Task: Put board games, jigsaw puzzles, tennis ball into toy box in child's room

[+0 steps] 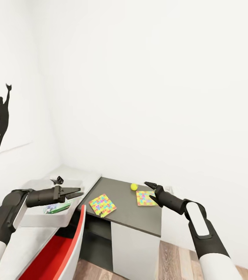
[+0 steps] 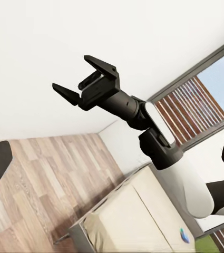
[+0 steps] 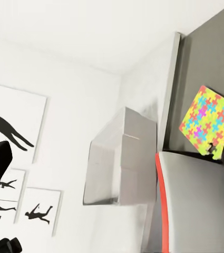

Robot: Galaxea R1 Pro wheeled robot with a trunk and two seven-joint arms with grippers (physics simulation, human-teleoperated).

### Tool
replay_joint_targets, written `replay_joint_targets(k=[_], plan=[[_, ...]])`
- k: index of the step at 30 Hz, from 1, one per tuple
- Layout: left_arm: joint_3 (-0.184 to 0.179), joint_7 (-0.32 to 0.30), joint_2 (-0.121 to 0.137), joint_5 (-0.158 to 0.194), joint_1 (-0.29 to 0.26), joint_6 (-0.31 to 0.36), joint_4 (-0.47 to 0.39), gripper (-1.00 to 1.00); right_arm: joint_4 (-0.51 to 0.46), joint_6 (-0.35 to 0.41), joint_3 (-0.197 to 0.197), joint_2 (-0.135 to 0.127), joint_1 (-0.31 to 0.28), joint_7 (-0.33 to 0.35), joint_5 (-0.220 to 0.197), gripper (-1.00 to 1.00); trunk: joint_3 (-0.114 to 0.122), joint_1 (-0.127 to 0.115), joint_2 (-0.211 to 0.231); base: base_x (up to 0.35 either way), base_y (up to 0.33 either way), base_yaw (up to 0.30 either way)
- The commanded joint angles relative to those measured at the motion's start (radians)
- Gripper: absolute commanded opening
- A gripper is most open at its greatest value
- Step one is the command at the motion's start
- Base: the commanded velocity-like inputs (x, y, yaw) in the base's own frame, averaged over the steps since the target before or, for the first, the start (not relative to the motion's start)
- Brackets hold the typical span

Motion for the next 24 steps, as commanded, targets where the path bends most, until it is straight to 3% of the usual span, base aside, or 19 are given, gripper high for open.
replay_joint_targets(k=[1,24], plan=[[0.000,-0.004,0.001,0.000,0.000,0.010,0.000,1.00,0.000,0.006,-0.004,0.001,-0.001,0.008,0.008,1.00,0.000,0.000,-0.001,0.000,0.000,-0.255],[-0.003,-0.004,-0.001,0.000,0.000,0.009,0.000,1.00,0.006,0.005,-0.005,-0.003,-0.001,0.010,0.008,1.00,0.017,0.000,-0.001,-0.017,0.000,-0.255]])
